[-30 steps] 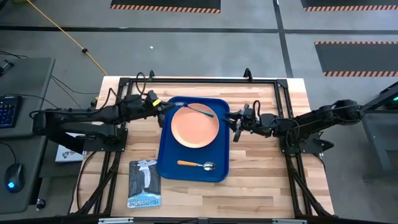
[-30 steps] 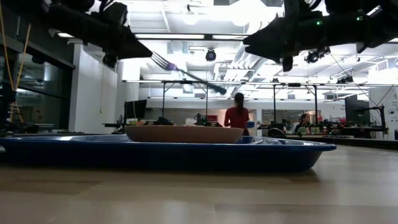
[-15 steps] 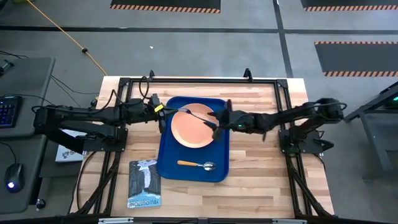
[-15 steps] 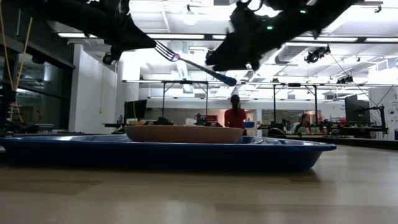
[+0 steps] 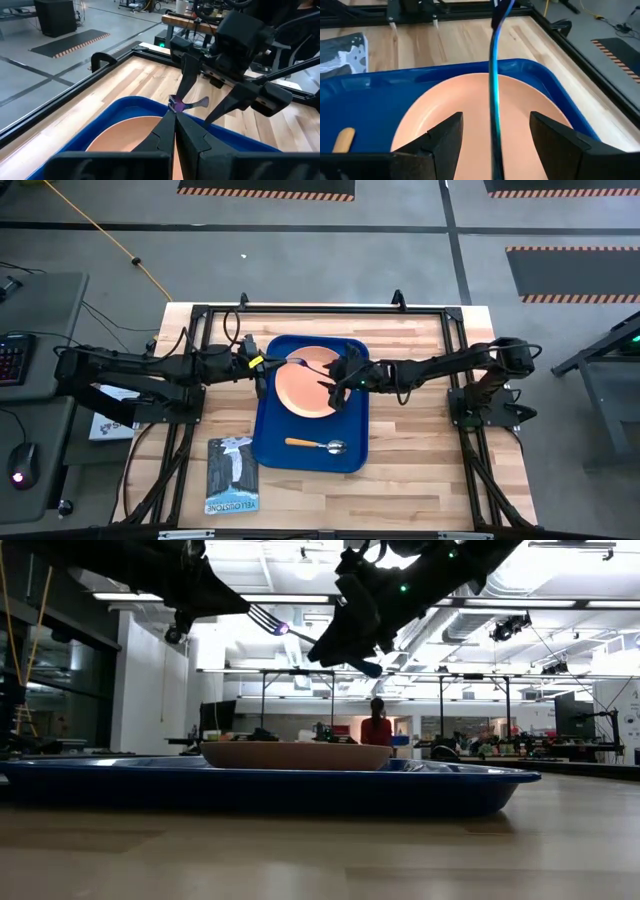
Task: Pick and place plate/cup/fork/spoon on tray
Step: Put the purple fork on the blue serving tray
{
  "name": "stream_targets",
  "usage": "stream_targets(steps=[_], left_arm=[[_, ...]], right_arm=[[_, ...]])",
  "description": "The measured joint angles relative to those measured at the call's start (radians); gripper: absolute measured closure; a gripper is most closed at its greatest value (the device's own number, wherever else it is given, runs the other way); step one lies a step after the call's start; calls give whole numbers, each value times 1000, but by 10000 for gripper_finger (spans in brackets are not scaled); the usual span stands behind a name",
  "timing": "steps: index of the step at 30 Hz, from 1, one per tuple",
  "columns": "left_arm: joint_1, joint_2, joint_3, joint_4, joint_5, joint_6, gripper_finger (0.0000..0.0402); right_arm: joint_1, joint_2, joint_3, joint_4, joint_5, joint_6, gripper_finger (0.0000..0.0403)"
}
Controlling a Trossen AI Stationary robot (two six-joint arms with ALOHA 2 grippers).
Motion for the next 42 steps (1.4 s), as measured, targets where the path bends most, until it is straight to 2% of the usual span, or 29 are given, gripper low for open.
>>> stream_targets(steps=[4,8,12,17,18,22,26,31,38,42], left_arm=[[0,0,0,0,0,0,401],[0,0,0,0,-1,0,401],[0,0,0,-1,-3,0,401],[0,0,0,-1,-48,0,401],[1,0,0,1,-48,0,401],[0,0,0,-3,-48,0,401],[0,1,0,-10,-46,-7,401],[1,-14,0,-35,-87,-9,390],[0,-77,1,-117,-188,9,366],[0,-101,-37,-89,-219,58,354]], right_arm=[[0,-5,0,1,14,0,184],[1,-6,0,-2,14,19,216],[1,-6,0,-1,14,26,280],[1,-6,0,0,14,25,383],[1,-6,0,0,11,24,392],[1,-6,0,-6,18,26,386],[2,-7,0,-20,17,18,398],[1,-50,-4,-144,46,24,400],[1,-183,-96,-204,134,62,401],[1,-302,-221,-89,158,69,402]])
